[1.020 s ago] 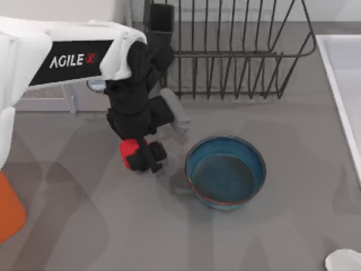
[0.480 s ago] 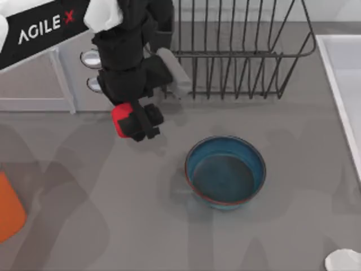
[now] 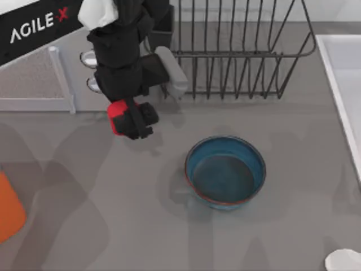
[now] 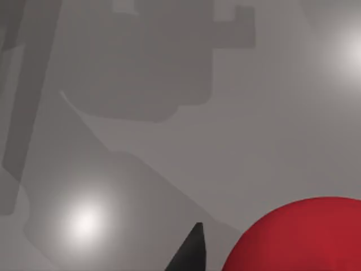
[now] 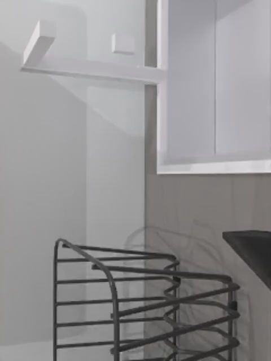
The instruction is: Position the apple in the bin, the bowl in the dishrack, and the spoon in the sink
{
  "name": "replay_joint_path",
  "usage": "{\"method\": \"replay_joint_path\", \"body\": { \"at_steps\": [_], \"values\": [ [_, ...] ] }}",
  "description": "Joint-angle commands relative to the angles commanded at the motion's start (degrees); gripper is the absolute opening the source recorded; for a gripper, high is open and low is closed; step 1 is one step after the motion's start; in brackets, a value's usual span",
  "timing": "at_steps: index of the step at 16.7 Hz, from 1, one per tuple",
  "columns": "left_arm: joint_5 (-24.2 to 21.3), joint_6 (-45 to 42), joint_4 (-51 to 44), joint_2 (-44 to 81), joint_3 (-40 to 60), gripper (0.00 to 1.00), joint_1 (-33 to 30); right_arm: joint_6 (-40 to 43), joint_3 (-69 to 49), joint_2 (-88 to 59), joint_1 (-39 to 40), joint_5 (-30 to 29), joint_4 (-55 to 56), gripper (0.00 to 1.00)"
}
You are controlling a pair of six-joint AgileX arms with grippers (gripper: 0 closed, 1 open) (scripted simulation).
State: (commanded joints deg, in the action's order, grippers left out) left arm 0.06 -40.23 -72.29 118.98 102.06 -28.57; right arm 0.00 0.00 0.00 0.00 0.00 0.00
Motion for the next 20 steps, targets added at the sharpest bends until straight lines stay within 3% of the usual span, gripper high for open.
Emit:
{"method": "replay_joint_path", "body": {
  "at_steps": [3,7,20],
  "values": [
    [1.9,-8.1,-1.4,-3.5,-1.4,0.00,1.2,0.0,0.0,0.0,0.0,0.0,0.0,1.00],
    [5.4,-25.2,-3.7,-9.9,-4.3,0.00,3.9,0.0,0.0,0.0,0.0,0.0,0.0,1.00],
    [14.7,-97.2,-7.9,-30.9,-18.9,0.00,19.0,0.0,0.0,0.0,0.0,0.0,0.0,1.00]
  ]
}}
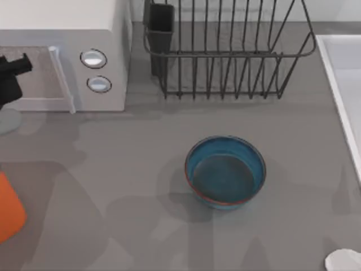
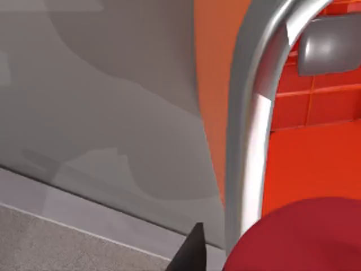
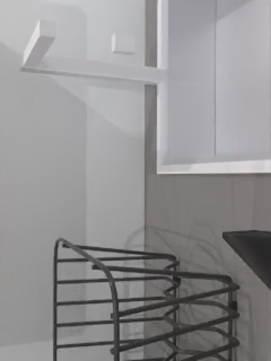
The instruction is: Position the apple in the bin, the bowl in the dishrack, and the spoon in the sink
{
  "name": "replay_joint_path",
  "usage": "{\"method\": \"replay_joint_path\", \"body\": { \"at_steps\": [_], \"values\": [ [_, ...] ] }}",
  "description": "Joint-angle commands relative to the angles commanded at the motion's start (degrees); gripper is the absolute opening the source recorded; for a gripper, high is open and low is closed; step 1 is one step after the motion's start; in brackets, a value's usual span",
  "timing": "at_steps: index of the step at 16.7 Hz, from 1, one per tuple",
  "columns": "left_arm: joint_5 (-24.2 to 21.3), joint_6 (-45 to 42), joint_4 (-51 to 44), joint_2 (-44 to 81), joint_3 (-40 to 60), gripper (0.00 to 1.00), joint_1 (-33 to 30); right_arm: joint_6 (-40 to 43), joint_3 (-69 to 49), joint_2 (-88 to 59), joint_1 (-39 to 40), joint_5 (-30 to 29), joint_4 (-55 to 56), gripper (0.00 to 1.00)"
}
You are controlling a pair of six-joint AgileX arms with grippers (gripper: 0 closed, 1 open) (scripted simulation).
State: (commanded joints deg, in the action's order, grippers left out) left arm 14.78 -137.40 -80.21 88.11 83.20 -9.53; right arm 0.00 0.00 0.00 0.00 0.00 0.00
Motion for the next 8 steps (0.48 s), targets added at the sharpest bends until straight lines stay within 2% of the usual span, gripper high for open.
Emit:
{"method": "replay_joint_path", "body": {
  "at_steps": [4,8],
  "values": [
    [0.6,-19.4,1.1,-3.4,-4.5,0.00,5.5,0.0,0.0,0.0,0.0,0.0,0.0,1.00],
    [0.2,-34.4,3.0,-5.3,-8.3,0.00,10.4,0.0,0.0,0.0,0.0,0.0,0.0,1.00]
  ]
}}
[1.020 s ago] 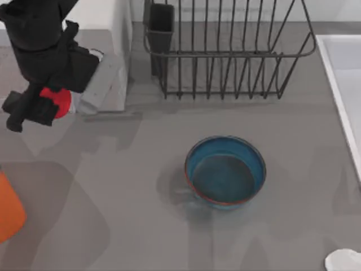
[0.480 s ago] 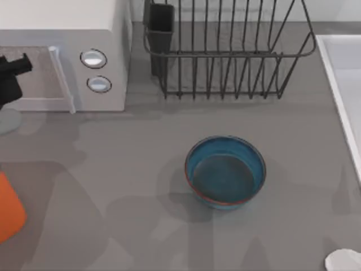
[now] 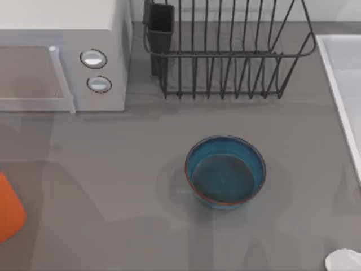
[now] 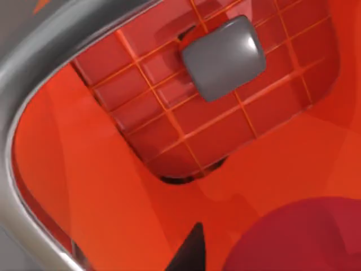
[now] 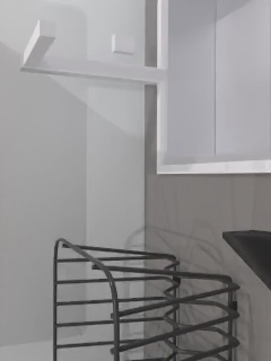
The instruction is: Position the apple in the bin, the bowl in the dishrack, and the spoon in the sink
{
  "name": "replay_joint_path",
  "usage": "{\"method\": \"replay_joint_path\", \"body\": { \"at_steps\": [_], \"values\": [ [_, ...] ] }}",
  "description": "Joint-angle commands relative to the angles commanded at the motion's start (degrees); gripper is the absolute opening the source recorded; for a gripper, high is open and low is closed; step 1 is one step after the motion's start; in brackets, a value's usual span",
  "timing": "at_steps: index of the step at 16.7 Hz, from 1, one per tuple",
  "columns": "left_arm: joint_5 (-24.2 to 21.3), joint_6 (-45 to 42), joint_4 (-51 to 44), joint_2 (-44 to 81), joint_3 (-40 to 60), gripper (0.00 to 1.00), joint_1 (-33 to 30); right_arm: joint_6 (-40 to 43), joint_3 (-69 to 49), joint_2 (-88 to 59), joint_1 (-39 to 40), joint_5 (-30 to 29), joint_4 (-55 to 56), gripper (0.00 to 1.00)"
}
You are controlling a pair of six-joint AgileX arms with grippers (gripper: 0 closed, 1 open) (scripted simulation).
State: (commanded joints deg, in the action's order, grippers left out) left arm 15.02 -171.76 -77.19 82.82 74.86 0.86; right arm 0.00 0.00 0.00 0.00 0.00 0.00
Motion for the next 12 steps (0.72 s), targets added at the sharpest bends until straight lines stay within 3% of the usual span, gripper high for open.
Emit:
{"method": "replay_joint_path", "body": {
  "at_steps": [6,12],
  "values": [
    [-1.5,-14.0,3.1,-0.4,-3.9,0.00,5.4,0.0,0.0,0.0,0.0,0.0,0.0,1.00],
    [-2.1,-17.1,4.0,-0.1,-4.7,0.00,6.8,0.0,0.0,0.0,0.0,0.0,0.0,1.00]
  ]
}}
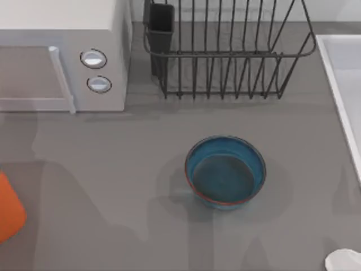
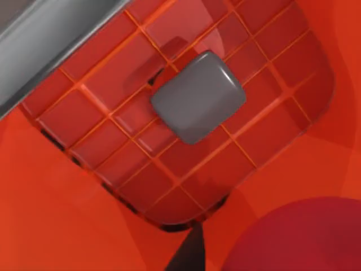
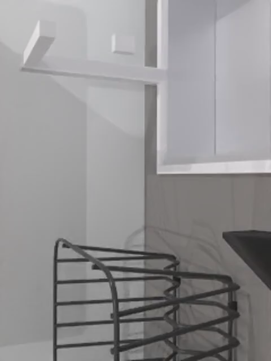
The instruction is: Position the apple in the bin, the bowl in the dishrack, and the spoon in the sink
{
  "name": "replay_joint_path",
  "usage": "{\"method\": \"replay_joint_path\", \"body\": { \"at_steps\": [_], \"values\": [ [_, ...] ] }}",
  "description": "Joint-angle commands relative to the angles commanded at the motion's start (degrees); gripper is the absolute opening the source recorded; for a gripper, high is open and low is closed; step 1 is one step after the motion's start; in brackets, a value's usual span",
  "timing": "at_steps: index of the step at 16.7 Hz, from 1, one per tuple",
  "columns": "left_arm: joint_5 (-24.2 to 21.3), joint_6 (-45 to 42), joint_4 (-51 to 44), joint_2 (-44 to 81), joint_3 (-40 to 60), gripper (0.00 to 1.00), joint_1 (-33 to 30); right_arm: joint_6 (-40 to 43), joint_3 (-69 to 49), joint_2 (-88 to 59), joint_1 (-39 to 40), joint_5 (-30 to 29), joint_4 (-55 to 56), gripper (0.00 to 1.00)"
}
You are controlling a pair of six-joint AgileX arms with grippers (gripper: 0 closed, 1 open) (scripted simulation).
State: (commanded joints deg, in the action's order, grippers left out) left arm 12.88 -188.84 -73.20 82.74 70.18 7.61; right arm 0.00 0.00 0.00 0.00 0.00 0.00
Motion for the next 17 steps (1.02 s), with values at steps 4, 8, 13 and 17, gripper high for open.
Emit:
{"method": "replay_joint_path", "body": {
  "at_steps": [4,8,13,17],
  "values": [
    [0.0,0.0,0.1,0.0,0.0,0.00,-0.2,0.0,0.0,0.0,0.0,0.0,0.0,1.00],
    [-0.1,-0.8,5.3,0.9,-4.0,0.00,0.8,0.0,0.0,0.0,0.0,0.0,0.0,1.00],
    [-0.2,-2.6,14.8,2.8,-11.4,0.00,2.5,0.0,0.0,0.0,0.0,0.0,0.0,1.00],
    [-0.2,-3.0,16.7,3.2,-12.9,0.00,2.9,0.0,0.0,0.0,0.0,0.0,0.0,1.00]
  ]
}}
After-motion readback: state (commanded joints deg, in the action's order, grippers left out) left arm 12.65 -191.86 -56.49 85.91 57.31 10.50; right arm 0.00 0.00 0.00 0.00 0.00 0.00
